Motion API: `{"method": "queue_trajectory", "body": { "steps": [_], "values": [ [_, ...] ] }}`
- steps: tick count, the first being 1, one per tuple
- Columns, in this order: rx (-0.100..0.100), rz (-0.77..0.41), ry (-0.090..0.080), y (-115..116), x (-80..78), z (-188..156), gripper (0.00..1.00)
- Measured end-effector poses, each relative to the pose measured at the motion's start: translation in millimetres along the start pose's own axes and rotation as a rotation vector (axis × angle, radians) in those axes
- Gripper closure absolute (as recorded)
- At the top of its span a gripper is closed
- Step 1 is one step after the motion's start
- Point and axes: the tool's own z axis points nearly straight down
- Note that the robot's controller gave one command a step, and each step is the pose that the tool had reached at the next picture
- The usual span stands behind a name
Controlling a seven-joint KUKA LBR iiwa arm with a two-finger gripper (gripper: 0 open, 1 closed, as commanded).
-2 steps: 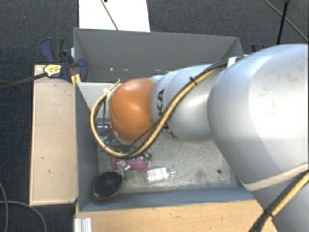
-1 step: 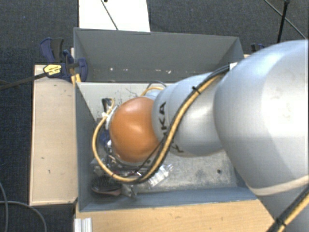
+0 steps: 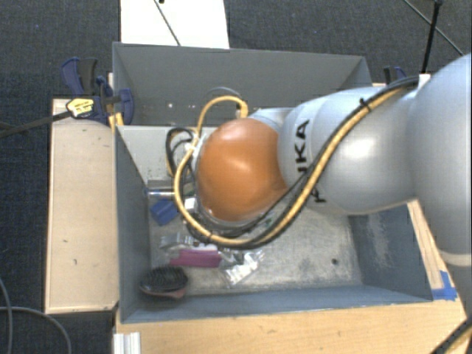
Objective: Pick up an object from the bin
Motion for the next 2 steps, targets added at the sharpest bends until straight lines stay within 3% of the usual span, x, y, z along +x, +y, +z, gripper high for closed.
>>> {"method": "queue_trajectory", "body": {
  "steps": [1, 2],
  "values": [
    [-0.002, 0.02, -0.011, -23.4, 4.9, 49.7, 0.0],
    [-0.005, 0.026, 0.001, -23.0, 9.4, 51.5, 1.0]
  ]
}}
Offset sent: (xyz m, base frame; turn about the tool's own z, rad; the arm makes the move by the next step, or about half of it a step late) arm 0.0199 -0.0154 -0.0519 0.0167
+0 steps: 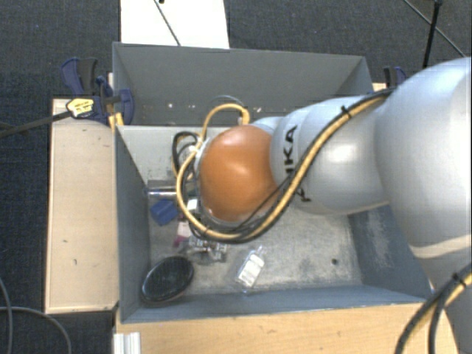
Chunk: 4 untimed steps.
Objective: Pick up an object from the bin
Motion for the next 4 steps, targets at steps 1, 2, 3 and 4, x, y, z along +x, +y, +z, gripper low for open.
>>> {"method": "queue_trajectory", "body": {
  "steps": [1, 2, 3, 4],
  "values": [
    [0.001, -0.015, -0.004, 51.9, -25.5, -49.5, 1.0],
    [-0.001, -0.007, 0.001, 49.8, -22.3, -46.7, 0.0],
    [0.011, -0.203, -0.017, 33.3, -44.3, -4.5, 0.0],
    [0.009, -0.196, -0.009, 32.2, -41.2, -3.9, 1.0]
  ]
}}
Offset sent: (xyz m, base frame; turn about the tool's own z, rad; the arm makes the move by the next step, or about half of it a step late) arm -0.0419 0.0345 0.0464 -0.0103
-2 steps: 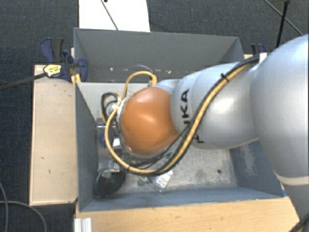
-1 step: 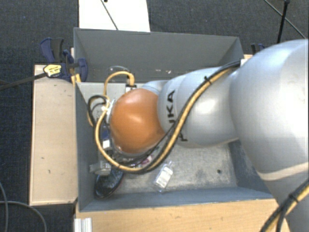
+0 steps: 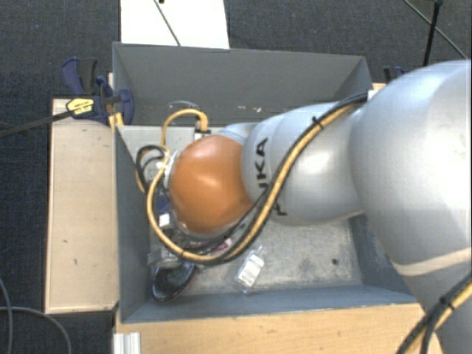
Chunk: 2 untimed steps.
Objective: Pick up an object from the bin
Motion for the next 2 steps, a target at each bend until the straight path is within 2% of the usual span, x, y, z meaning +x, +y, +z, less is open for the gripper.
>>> {"method": "queue_trajectory", "body": {
  "steps": [1, 2],
  "values": [
    [-0.003, -0.04, 0.004, 5.2, -5.3, -81.0, 1.0],
    [-0.002, -0.029, 0.005, -3.8, 0.6, -169.6, 1.0]
  ]
}}
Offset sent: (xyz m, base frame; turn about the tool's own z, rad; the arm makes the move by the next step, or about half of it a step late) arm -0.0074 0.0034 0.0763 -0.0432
